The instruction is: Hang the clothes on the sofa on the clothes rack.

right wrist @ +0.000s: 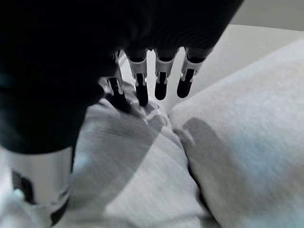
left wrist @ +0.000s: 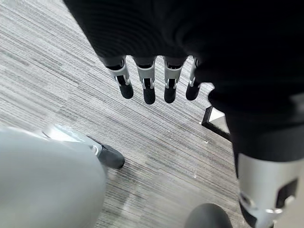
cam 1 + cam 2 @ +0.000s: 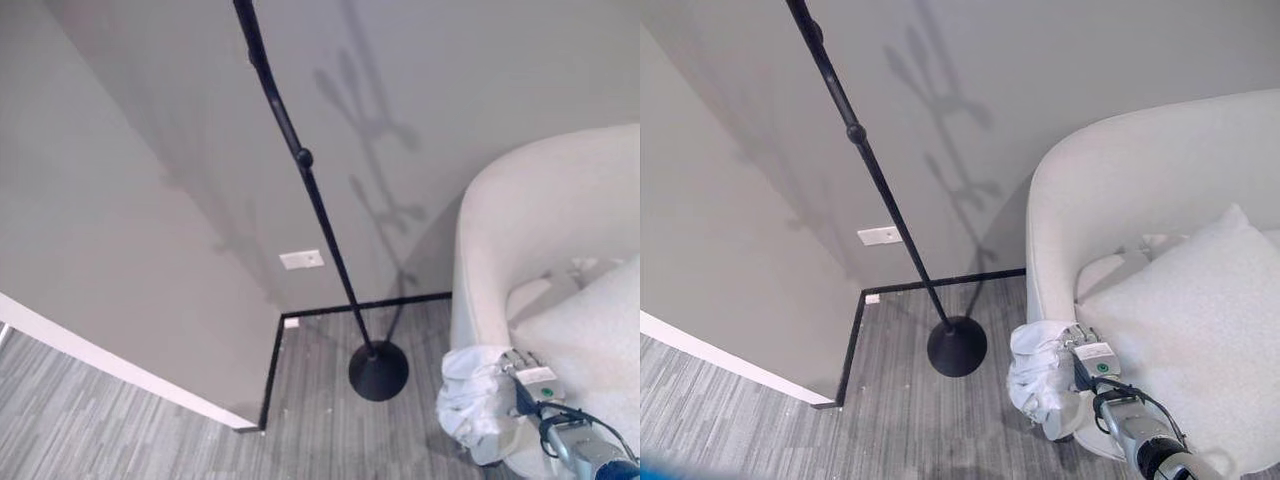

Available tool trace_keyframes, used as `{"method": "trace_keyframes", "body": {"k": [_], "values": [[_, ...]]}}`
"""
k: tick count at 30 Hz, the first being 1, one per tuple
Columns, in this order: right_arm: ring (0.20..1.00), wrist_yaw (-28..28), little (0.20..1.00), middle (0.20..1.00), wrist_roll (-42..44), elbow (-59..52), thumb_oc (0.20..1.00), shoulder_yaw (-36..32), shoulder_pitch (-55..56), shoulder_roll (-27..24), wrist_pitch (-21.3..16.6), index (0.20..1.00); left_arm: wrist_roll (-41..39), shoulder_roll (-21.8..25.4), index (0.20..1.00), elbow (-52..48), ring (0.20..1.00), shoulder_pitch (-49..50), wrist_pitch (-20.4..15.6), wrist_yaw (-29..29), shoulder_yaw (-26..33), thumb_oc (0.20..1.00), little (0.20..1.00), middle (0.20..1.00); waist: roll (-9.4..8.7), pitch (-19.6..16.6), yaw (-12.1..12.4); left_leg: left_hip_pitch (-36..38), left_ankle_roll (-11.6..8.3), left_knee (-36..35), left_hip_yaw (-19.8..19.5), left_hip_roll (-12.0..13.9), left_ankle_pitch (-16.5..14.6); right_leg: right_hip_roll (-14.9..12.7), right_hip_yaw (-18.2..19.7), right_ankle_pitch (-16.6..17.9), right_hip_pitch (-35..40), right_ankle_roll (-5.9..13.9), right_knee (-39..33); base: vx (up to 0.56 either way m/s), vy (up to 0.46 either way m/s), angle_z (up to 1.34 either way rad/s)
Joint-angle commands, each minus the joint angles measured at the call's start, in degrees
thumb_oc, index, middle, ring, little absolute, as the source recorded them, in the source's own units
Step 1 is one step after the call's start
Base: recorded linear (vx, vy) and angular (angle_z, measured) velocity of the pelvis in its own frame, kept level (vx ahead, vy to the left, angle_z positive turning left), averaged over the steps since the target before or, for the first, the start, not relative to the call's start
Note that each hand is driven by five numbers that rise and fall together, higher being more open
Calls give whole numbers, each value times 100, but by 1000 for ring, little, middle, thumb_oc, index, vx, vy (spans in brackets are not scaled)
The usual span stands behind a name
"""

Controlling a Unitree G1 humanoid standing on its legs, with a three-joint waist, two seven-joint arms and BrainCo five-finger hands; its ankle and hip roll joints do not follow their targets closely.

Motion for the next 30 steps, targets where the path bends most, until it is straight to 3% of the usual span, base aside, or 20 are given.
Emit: {"method": "trace_keyframes", "body": {"k": [1,2,3,4,5,14,18,21,23,24,26,30], "values": [[906,88,906,906,-297,604,906,363,-460,268,135,906,-272,397,1000,-25,1000,-295,-192,41,-155,1000,1000,1000,-263,76,108,384,-166,-184,183,78,29,-163,682,582,450,337,-1027,-33,-7,4],[454,149,454,454,-363,740,454,363,-492,277,223,454,-300,388,1000,-48,1000,-297,-183,46,-186,1000,1000,1000,-234,103,109,329,-170,-184,161,71,48,-173,671,590,397,345,-1004,-24,-8,6],[413,148,413,413,-364,743,413,364,-494,279,223,413,-300,388,1000,-48,1000,-298,-183,46,-186,1000,1000,1000,-235,100,107,324,-171,-184,158,70,49,-174,669,589,392,345,-1002,-27,0,5],[253,223,253,253,-454,864,253,351,-480,288,311,253,-325,375,1000,-31,1000,-306,-174,59,-174,1000,1000,1000,-214,131,99,295,-178,-184,155,60,55,-187,654,602,357,351,-987,-18,1,5],[200,233,200,200,-495,902,200,353,-479,298,358,200,-340,364,1000,-43,1000,-310,-168,73,-172,1000,1000,1000,-203,145,97,277,-178,-184,145,55,58,-189,653,606,342,353,-987,-18,1,9],[200,339,200,200,-730,1116,200,286,-307,532,660,200,-366,324,1000,-129,1000,-371,-192,153,-178,1000,1000,1000,-187,236,28,239,-158,-184,157,24,40,-190,701,650,238,352,-940,-20,2,11],[200,210,200,200,-589,1156,200,73,-226,636,755,200,-313,321,1000,-190,1000,-389,-202,206,-188,1000,1000,1000,-186,237,-2,263,-148,-184,177,32,19,-199,707,671,246,363,-943,0,0,0],[200,-167,200,200,-6,1088,200,-490,-61,696,887,200,-170,374,1000,-223,1000,-398,-212,341,-202,1000,1000,1000,-250,197,-78,360,-119,-184,206,16,-61,-250,702,711,341,399,-963,1,34,4],[200,-571,200,200,758,53,200,-1168,158,470,763,200,99,436,1000,-120,1000,-331,-118,470,-140,1000,1000,1000,-382,64,-191,526,-60,-184,294,-17,-181,-281,747,789,515,455,-1051,39,91,4],[200,-561,200,200,754,33,200,-1177,173,461,769,200,101,435,1000,-121,1000,-328,-118,471,-145,1000,1000,1000,-381,60,-184,526,-59,-184,295,-18,-182,-280,748,792,516,457,-1057,73,112,-15],[200,-679,200,200,1004,-1901,200,-1904,379,20,632,200,431,422,1000,-138,1000,-301,-17,528,-141,1000,1000,1000,-569,-145,-300,819,26,-184,415,-62,-344,-244,803,907,884,523,-1351,64,126,-17],[200,-799,200,200,1487,-2546,200,-2406,48,21,498,200,727,428,1000,-336,1000,-392,67,504,-389,1000,1000,1000,-765,-394,-321,1050,150,-184,511,-173,-437,-218,893,1096,1236,560,-1681,17,102,-26]]}}
